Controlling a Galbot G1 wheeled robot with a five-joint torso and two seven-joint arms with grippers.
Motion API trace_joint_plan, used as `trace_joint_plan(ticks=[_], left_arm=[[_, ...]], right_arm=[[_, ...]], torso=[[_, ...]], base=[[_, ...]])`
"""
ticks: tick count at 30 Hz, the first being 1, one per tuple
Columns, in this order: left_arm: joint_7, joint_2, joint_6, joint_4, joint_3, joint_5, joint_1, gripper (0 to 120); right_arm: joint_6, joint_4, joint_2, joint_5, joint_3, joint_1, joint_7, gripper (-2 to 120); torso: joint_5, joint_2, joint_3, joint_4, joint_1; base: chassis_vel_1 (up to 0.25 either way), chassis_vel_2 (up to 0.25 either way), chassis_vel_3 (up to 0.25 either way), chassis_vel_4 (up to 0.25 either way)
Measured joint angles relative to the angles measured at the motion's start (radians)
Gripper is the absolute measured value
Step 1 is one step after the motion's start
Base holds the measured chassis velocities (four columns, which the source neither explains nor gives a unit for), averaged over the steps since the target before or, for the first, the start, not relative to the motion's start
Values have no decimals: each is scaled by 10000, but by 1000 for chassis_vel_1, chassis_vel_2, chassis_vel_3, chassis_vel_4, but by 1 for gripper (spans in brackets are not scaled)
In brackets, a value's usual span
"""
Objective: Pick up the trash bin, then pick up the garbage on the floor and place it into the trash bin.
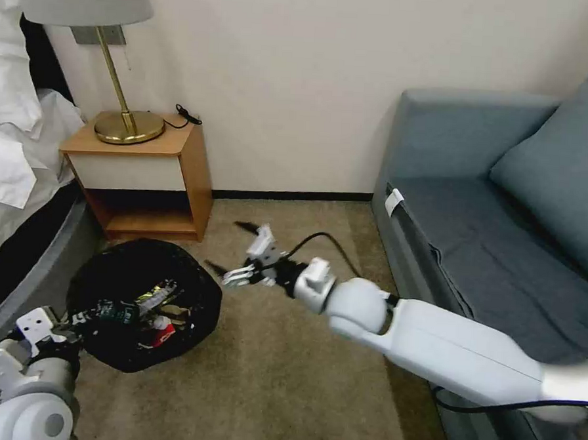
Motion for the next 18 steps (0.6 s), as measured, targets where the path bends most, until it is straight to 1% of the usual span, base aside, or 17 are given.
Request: trace_joint_plan(ticks=[1,2,3,4,5,6,7,9,14,18], left_arm=[[0,0,0,0,0,0,0,3],[-178,-8,37,-16,0,-292,-62,3],[-178,-8,37,-16,0,-292,-62,3],[-373,-8,54,-45,-3,-578,-121,3],[-698,24,60,-118,13,-1019,-190,3],[-698,24,60,-118,13,-1019,-190,3],[-784,73,75,-134,62,-1147,-180,3],[-947,135,153,-133,102,-1421,-163,3],[-1197,150,298,-18,152,-1806,-157,3],[-1457,157,448,236,224,-2167,-145,3]], right_arm=[[0,0,0,0,0,0,0,100],[11,101,-162,-35,203,-206,-10,100],[11,101,-162,-35,203,-206,-10,100],[22,193,-331,-89,433,-488,-12,100],[84,339,-662,-319,994,-1196,-24,100],[84,339,-662,-319,994,-1196,-24,100],[127,414,-819,-444,1391,-1632,-31,100],[132,537,-974,-548,1915,-2077,-31,100],[142,731,-1231,-639,2532,-2486,-35,100],[149,949,-1453,-710,3103,-2854,-56,100]], torso=[[0,0,0,0,0],[-3,0,0,1,0],[-3,0,0,1,0],[-2,0,0,-3,0],[-1,0,0,-2,0],[-1,0,0,-2,0],[0,0,0,-2,0],[-1,-1,0,-1,0],[-3,0,0,-1,0],[-4,0,0,1,0]], base=[[0,0,0,0],[0,0,0,0],[0,0,0,0],[0,0,0,0],[0,0,0,0],[0,0,0,0],[0,0,0,0],[0,0,0,0],[0,0,0,0],[0,0,0,0]])
